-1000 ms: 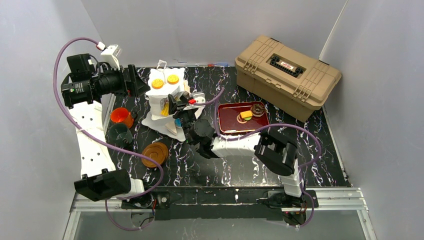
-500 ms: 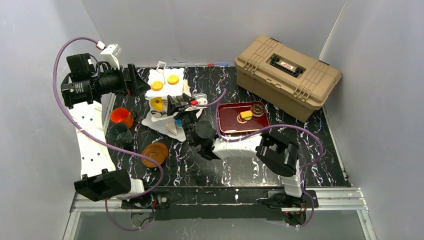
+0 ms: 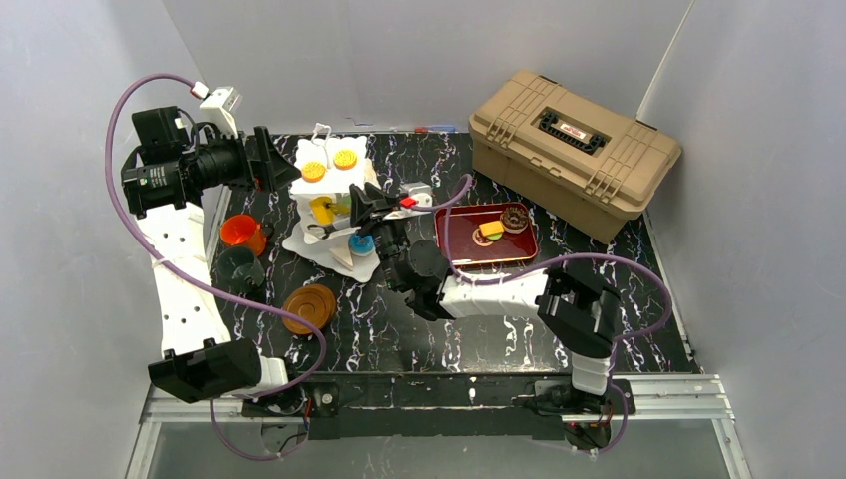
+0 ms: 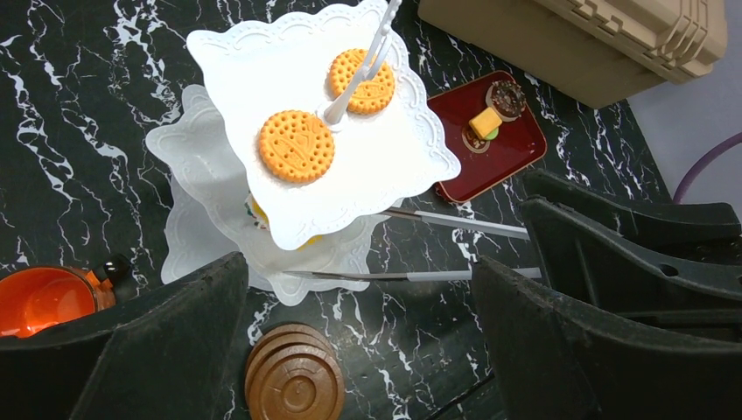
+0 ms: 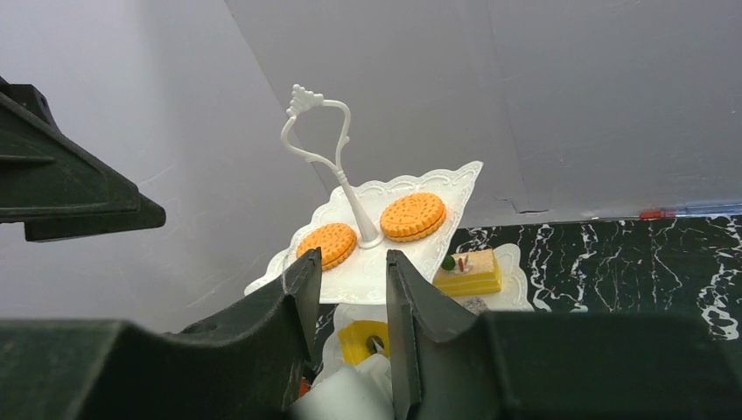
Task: Serve the afternoon tea
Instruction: Place the desert on the desert table, then adjust the desert table at the center of the board.
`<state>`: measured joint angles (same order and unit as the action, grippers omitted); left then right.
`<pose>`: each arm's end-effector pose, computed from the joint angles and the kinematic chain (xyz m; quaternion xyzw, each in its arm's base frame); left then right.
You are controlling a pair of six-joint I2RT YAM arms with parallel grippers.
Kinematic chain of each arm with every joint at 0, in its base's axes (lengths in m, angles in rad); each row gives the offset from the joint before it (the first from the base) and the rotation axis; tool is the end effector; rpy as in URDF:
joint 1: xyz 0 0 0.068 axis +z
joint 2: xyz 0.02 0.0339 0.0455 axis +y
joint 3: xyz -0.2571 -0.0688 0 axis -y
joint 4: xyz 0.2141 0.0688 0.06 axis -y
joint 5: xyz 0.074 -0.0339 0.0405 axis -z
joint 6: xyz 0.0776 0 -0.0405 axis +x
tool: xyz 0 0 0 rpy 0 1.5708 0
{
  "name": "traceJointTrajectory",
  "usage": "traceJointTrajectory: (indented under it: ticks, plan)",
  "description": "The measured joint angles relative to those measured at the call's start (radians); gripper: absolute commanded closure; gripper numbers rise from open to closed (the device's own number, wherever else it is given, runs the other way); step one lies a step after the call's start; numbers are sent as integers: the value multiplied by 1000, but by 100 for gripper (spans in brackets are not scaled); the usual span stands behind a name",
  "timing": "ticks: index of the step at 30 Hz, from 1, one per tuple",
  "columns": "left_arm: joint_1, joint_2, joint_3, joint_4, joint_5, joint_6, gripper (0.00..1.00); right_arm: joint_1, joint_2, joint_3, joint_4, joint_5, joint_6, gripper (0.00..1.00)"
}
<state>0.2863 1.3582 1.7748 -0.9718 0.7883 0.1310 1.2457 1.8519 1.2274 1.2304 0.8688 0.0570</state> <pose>0.2521 0.0169 0.4385 0.1236 0.8189 -0.2353 0.5087 0.1846 0.3621 0.3547 0.0732 0.5575 0.3319 0.7574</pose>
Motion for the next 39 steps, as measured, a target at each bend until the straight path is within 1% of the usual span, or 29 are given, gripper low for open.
traceJointTrajectory:
  ticks: [4,10,12,19,22,26,28,30,35,39]
  plan:
    - [0,0,0,0,4,-2,2,0,-16,-19,-2,-16,26,75]
    - [0,0,0,0,5,-2,2,0,-43,-42,-12,-45,65,90]
    - [0,0,0,0,6,-2,2,0,-63,-52,-25,-59,78,94]
    - [0,0,0,7,35,-2,2,1,-184,-102,-84,-97,125,97]
    - [0,0,0,10,67,-5,2,3,-267,-151,-136,-108,151,99]
    - [-11,15,5,51,112,-19,2,6,-420,-258,-240,-110,180,99]
    - [-32,44,31,60,116,-18,2,6,-496,-306,-296,-104,188,99]
    - [-71,100,91,71,115,-12,2,6,-579,-353,-362,-88,196,99]
    - [-157,281,291,102,92,4,13,6,-739,-436,-487,-23,198,99]
    - [-207,365,357,111,45,32,20,6,-819,-480,-564,32,192,99]
